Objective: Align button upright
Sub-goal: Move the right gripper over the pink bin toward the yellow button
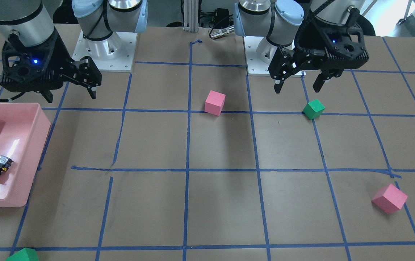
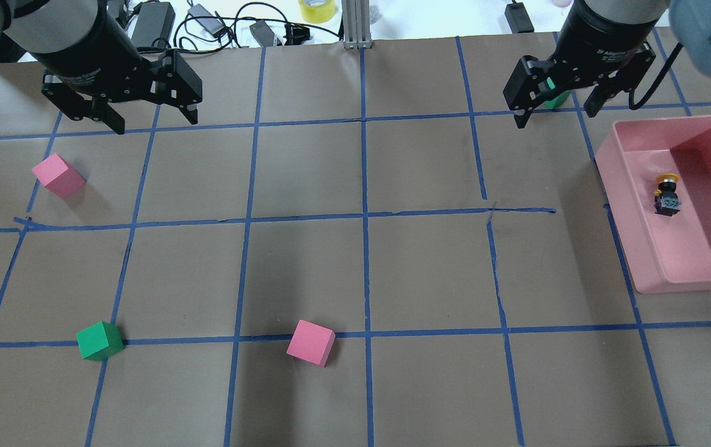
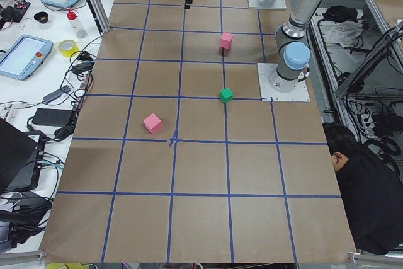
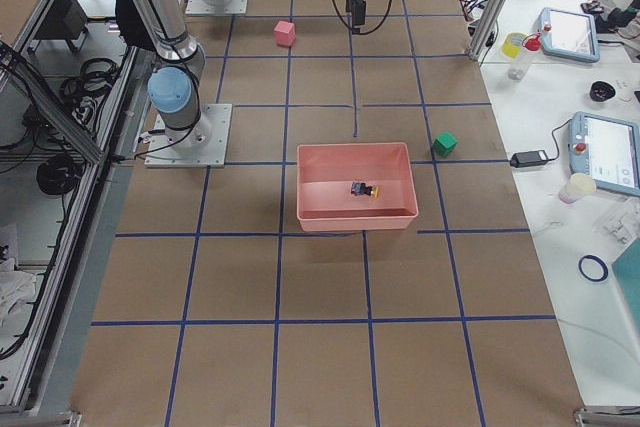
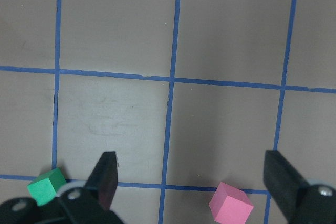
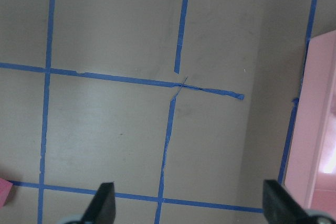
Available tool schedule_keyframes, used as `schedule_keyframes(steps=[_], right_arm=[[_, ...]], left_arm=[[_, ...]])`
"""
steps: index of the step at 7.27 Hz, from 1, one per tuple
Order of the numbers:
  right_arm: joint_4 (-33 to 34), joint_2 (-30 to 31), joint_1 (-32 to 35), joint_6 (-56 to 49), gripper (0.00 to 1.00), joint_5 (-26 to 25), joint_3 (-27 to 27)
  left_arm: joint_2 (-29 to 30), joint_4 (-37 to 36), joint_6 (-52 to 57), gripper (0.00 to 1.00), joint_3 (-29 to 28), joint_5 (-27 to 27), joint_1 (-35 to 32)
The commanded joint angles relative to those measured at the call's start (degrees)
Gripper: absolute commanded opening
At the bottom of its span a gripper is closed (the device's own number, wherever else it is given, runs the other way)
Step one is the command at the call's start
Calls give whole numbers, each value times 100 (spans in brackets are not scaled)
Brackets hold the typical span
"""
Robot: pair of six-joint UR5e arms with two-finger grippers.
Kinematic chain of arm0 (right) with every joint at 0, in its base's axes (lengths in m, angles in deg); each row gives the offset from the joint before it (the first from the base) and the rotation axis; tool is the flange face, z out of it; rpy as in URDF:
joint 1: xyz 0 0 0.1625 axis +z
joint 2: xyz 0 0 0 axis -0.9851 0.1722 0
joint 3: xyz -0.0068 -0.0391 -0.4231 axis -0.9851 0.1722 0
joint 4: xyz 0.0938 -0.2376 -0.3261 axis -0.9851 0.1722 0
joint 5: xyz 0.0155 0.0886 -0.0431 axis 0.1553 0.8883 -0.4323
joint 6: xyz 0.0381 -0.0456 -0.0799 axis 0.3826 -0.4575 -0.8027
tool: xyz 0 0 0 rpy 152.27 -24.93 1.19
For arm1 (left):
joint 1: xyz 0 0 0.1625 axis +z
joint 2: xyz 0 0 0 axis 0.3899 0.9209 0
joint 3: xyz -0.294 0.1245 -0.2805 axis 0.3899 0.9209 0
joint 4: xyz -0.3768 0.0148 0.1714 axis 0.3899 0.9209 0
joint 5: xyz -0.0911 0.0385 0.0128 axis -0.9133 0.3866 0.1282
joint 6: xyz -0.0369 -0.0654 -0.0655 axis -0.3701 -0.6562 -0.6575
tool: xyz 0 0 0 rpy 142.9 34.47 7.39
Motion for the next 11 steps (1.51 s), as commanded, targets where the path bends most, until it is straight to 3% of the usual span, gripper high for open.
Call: schedule_keyframes(steps=[1,6,8,11], right_arm=[[-19,1,-1,0,100,-6,7],[102,-35,-10,210,100,-102,-46],[94,-34,-62,202,100,-784,-37],[269,-174,-323,176,100,-727,-55]], left_arm=[[22,-61,14,100,115,-26,110],[14,-61,14,100,142,-35,120],[22,-61,14,100,159,-26,120],[14,-61,14,100,203,-18,120]])
